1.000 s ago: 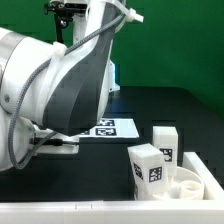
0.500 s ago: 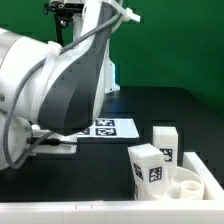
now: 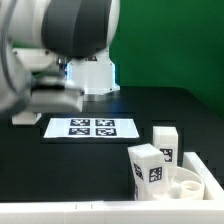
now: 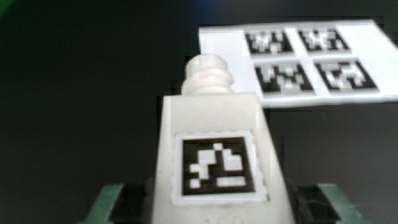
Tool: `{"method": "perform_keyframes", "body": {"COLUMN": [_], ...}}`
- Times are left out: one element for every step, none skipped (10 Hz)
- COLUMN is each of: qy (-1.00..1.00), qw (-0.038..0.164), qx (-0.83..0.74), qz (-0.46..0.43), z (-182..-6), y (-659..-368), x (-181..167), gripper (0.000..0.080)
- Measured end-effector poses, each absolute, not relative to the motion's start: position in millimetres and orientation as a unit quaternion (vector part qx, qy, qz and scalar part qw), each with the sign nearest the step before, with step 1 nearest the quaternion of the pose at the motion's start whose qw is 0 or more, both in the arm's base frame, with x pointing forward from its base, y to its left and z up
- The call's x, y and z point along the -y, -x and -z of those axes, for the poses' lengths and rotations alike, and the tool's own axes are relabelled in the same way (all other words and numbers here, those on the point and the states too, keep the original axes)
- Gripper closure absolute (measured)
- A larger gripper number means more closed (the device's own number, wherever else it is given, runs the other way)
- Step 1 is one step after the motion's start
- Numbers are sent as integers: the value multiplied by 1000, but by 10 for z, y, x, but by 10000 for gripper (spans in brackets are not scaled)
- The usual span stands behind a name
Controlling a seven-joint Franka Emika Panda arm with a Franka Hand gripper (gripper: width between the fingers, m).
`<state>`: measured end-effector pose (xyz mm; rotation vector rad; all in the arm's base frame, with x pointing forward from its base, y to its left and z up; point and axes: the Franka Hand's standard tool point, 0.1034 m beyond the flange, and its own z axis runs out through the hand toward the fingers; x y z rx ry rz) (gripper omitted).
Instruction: Assemble stool
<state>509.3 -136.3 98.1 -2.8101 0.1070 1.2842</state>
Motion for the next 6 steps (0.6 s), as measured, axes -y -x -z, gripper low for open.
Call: {"method": "perform_keyframes", "body": {"qy": [919,928,942,952,969,981], "qw": [26,23,10,12,8,11], "qx": [-35,-33,-39,-26,-8,3], "qz": [-392,-370,-332,-304,-249,-195], "z": [-980,-1005,-1065,-1334,-1635,-1717], "y": [-5057,-5101,-5260,-5394,-5602,-5685], "x": [1363,1333,1167,849,563,488], "gripper": [466,466,466,466,465,465]}}
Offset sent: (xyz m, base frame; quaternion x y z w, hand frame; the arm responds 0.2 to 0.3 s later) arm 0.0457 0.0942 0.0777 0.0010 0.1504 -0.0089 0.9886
